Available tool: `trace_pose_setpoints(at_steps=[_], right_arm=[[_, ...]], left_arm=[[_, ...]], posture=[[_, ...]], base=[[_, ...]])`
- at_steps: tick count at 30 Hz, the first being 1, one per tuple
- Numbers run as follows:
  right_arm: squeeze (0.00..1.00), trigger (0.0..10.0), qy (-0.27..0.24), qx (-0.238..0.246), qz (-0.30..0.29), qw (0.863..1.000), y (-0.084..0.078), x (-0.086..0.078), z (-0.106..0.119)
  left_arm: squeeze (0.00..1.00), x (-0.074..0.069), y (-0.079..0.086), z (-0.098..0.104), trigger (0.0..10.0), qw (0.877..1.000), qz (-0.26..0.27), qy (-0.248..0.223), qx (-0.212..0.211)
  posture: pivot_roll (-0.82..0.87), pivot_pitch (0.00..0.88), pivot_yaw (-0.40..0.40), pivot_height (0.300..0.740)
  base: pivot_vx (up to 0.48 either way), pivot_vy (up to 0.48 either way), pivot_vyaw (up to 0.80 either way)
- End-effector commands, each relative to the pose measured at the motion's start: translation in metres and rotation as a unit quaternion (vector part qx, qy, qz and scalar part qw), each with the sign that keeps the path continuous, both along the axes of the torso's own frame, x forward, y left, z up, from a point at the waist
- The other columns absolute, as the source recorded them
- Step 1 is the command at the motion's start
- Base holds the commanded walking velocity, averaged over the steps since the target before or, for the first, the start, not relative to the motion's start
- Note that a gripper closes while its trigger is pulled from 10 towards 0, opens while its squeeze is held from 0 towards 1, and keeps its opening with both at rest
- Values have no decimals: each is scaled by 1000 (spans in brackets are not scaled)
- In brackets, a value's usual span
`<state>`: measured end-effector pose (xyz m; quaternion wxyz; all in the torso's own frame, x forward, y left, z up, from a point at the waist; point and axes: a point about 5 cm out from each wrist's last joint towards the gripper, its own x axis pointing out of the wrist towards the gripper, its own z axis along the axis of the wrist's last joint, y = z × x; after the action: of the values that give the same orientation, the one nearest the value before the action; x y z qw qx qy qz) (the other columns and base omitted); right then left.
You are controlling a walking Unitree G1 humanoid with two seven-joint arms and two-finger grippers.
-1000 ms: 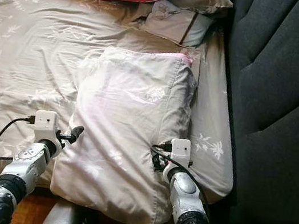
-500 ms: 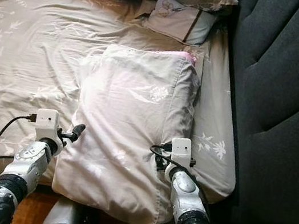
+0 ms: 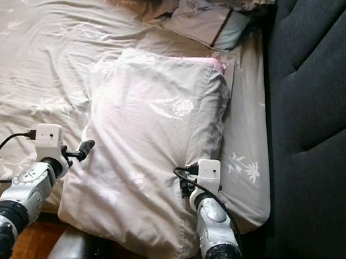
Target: Clean up the room
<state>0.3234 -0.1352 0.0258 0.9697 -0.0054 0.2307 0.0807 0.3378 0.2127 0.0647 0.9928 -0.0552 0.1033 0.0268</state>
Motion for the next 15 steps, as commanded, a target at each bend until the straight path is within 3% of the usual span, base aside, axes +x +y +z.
trace_pose_setpoints(at_steps=[1,15], right_arm=[[0,0,100,-12,-21,995,-17,-32,-38],[0,0,113,-12,-33,993,-25,-45,-48]], left_arm=[[0,-5,0,-9,10000,1000,5,21,-10],[0,-10,-3,-20,10000,998,-10,47,-30]], posture=[[-194,331,-51,650],[-233,367,-70,650]], base=[[0,0,0],[0,0,0]])
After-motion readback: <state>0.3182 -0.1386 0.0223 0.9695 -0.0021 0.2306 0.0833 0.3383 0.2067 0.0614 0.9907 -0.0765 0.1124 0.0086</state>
